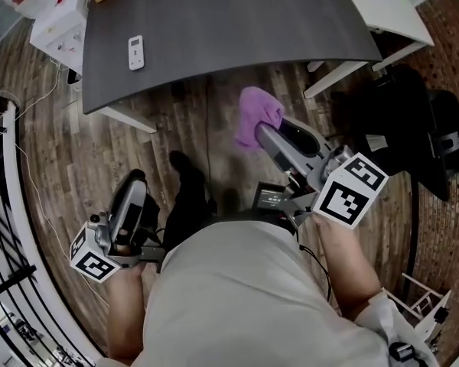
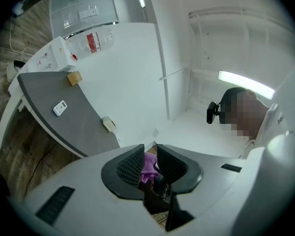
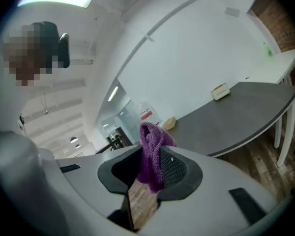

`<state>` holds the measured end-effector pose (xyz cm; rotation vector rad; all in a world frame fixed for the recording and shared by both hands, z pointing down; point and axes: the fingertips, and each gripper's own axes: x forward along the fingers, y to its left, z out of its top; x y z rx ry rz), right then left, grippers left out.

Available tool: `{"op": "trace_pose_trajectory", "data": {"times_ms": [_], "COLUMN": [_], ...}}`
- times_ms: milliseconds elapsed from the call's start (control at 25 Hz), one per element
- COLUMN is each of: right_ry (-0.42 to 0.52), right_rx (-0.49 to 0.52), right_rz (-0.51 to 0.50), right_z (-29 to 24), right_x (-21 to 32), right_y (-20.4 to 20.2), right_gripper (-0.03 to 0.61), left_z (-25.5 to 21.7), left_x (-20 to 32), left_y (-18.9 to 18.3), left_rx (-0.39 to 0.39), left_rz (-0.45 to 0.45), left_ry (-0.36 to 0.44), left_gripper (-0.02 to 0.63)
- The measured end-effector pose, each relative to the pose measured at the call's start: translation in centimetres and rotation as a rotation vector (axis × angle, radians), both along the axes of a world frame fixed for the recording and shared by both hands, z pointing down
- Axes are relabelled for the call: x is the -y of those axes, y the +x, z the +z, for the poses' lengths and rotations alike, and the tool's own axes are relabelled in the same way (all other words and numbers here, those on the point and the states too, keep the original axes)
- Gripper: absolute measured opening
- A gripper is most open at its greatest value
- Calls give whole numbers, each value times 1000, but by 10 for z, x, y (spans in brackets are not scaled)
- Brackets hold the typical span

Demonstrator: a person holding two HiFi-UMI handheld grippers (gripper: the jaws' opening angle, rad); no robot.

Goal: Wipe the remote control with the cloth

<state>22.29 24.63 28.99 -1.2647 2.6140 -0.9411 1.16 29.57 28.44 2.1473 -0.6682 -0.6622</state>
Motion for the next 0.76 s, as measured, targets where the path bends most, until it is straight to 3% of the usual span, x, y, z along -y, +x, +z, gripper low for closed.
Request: {"op": "trace_pose_trajectory", "data": {"times_ms": [240,480,760], "right_ry": [16,37,97], "right_rx": [-44,-57,-27], "right_rz": [-5,52,76], "right_z": [-8,-22,-50], "right_x": [-47,-54,-30], "right_y": [12,12,-43], "right_gripper": [109,107,106], "left_z": [-6,-30,-63], "left_x": [-54,-50,-41], "left_y": [-6,-1,-60], "left_rx": [-40,-76,-77], "left_rz": [-24,16,11], "left_ry": [7,81,177], "left_gripper": [83,84,138]}}
